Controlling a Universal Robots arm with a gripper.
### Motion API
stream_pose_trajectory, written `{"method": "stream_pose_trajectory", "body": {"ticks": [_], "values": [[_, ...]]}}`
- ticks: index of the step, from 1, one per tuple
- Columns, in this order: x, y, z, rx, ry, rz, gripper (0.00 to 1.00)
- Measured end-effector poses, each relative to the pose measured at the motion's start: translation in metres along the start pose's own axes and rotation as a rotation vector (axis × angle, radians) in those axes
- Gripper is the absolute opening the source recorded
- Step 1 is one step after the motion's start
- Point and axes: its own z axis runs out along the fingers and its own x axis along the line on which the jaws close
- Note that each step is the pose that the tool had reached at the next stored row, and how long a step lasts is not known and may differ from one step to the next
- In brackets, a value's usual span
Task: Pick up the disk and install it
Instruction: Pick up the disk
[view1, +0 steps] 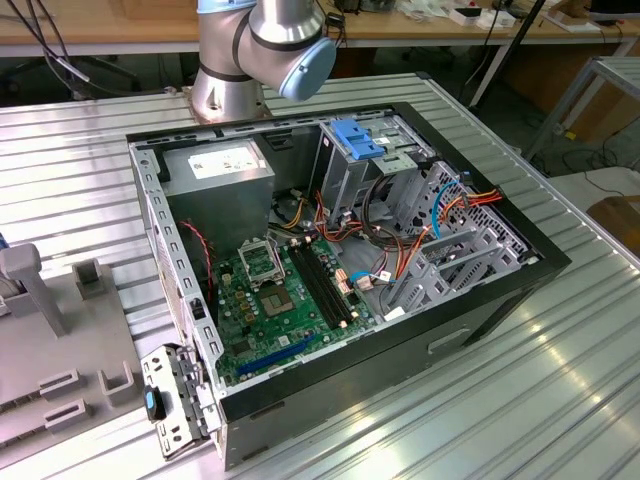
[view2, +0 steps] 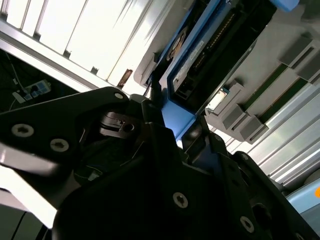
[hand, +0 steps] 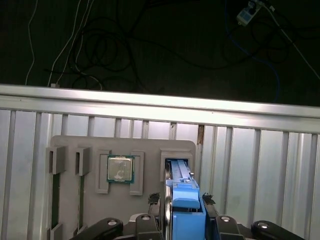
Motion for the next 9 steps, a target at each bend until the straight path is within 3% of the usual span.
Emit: {"method": "stream_pose_trajectory", "body": {"ticks": [1,2,9], "values": [[0.0000,0.0000,0.0000,-0.0001,0.0000,0.000,0.44],[0.0000,0.0000,0.0000,0.0000,-0.0001,0.000,0.37],[0.0000,-0.0001,0.0001,-0.0002,-0.0001,0.007,0.37]]}}
